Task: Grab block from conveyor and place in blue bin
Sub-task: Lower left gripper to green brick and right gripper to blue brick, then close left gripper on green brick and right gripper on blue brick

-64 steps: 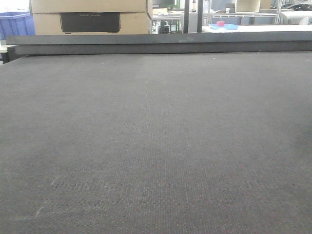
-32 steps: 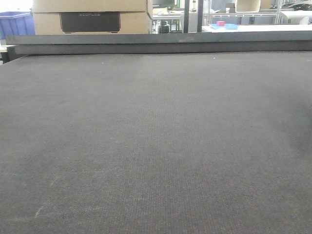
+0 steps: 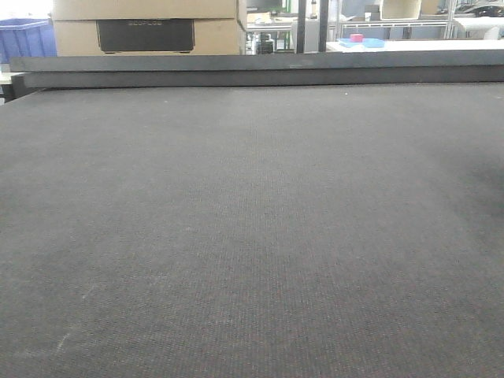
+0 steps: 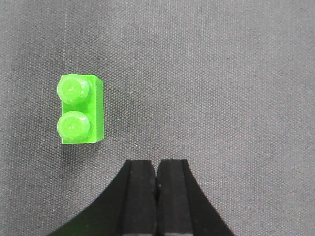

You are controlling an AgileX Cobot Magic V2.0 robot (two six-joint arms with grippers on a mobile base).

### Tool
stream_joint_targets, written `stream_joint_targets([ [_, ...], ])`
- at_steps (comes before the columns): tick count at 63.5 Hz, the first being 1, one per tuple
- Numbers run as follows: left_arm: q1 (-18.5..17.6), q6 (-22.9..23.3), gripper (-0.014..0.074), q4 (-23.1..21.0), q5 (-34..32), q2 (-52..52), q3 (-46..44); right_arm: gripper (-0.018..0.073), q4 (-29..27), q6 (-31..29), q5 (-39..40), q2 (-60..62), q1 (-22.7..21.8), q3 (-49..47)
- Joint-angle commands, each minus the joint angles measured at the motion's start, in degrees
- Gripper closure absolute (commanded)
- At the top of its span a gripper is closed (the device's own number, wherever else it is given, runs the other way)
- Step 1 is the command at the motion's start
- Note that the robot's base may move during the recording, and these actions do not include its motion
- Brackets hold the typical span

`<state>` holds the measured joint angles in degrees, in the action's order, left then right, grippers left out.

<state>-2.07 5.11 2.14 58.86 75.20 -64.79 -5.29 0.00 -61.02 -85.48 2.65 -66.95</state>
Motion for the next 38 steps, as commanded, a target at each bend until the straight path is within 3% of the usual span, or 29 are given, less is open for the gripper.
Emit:
stream_joint_targets([
  [1,0.16,0.5,0.0707,-0.26,-0.32,-0.05,-0.4,0.0168,0.73,-0.37,1.53,-2.58,-0.16,-0.44],
  [38,0.16,0.5,0.0707,-0.26,0.26,-0.05,-0.4,0.0167,0.76,-0.37,8.22,-15.2,-0.16,-0.44],
])
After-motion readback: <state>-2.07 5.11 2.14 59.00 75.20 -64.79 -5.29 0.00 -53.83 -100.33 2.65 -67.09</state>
